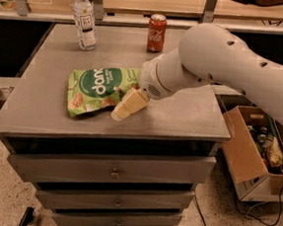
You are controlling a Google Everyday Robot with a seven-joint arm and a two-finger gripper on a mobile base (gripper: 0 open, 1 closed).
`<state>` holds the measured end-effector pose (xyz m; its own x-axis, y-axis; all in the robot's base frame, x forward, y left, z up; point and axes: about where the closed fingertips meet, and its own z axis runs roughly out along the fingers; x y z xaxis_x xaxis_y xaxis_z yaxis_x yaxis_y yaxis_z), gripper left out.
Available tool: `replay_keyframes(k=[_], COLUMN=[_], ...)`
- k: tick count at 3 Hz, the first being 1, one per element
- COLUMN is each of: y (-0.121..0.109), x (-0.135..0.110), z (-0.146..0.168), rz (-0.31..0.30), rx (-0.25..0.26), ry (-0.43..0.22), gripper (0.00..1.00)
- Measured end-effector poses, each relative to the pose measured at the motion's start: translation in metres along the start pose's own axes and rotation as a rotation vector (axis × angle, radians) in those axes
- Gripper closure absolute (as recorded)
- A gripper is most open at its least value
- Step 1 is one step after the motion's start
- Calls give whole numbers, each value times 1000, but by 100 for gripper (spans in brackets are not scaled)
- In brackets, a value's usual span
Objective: Move green rice chip bag near blue plastic bottle
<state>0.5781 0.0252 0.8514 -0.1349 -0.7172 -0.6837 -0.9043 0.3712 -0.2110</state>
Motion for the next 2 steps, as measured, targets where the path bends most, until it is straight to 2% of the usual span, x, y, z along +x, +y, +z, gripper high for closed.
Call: replay_keyframes(k=[1, 2], y=[-2, 0], x=[-3, -6], z=[13, 22], rz=[-15, -27], rx=[-16, -37], ry=[-1, -17], gripper=[18, 41])
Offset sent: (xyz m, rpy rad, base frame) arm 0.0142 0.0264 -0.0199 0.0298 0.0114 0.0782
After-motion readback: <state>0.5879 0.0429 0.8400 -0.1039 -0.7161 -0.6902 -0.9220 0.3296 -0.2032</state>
